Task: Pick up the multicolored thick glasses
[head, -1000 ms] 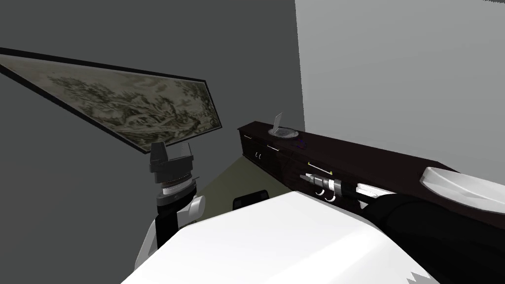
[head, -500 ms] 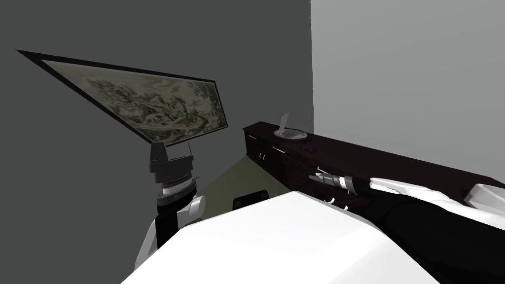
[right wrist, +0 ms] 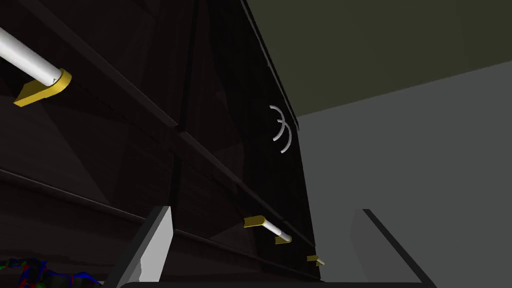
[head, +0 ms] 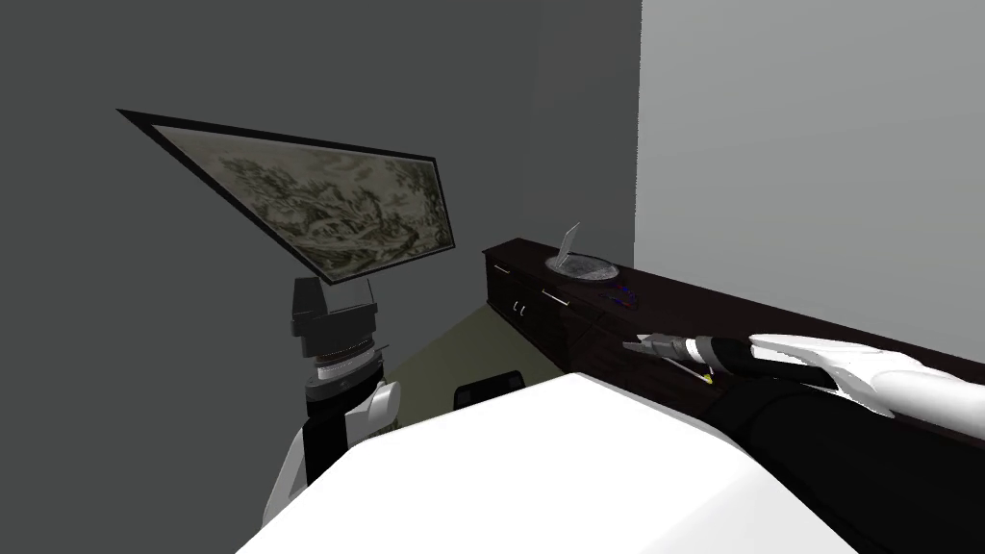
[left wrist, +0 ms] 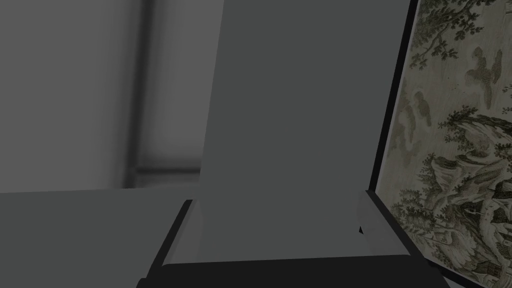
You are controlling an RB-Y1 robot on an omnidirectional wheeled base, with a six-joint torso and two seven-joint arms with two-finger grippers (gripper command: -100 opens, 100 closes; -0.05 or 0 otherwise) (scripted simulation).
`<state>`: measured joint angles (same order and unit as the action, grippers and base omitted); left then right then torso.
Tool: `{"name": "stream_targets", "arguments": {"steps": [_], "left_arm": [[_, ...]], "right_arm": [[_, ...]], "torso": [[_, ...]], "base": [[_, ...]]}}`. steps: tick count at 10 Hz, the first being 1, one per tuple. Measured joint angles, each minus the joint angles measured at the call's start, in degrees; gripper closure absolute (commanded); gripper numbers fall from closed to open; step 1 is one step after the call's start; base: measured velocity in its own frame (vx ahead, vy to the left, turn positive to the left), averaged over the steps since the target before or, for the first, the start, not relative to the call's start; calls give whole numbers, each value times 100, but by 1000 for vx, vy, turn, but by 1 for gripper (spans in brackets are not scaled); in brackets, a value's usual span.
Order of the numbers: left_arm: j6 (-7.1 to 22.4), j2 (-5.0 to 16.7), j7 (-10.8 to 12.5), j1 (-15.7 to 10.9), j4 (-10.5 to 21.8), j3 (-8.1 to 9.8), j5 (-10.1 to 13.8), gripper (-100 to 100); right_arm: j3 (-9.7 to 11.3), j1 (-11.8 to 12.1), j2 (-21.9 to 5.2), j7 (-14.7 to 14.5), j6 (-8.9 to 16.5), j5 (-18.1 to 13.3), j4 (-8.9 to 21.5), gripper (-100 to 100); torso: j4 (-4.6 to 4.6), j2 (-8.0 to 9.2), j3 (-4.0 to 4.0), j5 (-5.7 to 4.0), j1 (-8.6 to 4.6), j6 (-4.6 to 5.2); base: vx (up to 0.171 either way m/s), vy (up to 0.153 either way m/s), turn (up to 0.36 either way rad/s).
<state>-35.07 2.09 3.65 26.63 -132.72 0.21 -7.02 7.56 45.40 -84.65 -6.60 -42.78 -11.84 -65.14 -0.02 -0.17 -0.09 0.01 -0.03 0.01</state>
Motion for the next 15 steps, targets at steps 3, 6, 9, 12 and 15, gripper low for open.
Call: {"name": "stream_targets", "arguments": {"steps": [3,6,9,12,15], "left_arm": [[0,0,0,1,0,1,0,0],[0,0,0,0,0,0,0,0],[0,1,0,0,0,1,0,0],[0,0,0,1,0,1,0,0],[0,0,0,0,0,0,0,0]], "right_arm": [[-108,293,-530,-38,110,2,177,-100],[-76,344,-736,-89,37,-47,487,-100],[260,-12,-919,-16,-73,-289,970,-100],[195,240,-1030,-88,-10,-234,949,0],[218,240,-845,-166,82,-262,956,-100]], "torso": [[-2,-5,-4,-6,-12,5],[0,0,0,-5,-14,0],[-3,-11,-7,-10,-41,-3],[2,10,6,-9,-14,8],[3,12,7,-5,-2,7]], "base": [[61,-36,94],[53,-45,146],[74,-105,185],[27,-48,31],[37,-21,83]]}}
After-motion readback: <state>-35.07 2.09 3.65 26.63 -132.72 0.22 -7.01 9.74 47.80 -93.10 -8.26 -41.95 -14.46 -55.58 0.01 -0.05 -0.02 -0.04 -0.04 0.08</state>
